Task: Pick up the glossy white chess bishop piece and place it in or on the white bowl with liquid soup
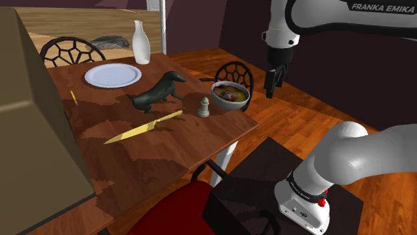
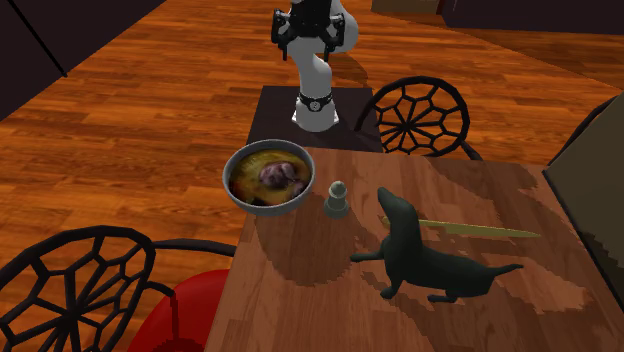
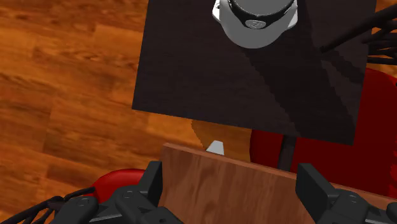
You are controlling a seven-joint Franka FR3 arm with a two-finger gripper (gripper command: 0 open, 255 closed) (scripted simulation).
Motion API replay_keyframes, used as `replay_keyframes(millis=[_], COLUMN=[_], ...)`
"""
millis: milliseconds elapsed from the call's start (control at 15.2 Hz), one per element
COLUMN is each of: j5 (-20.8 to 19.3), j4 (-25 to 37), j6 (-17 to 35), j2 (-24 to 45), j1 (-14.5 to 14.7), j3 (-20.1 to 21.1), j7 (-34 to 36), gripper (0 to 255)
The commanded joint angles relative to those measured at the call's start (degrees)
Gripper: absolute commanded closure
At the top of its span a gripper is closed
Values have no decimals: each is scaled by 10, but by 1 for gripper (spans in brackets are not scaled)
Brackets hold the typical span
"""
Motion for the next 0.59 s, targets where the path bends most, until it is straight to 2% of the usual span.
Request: replay_keyframes(millis=[0, 528], j5=[0, 9], j4=[0, 117], j6=[0, 53], j2=[0, 223], j1=[0, 14], j3=[0, 3], j7=[0, -28], gripper=[0, 0])
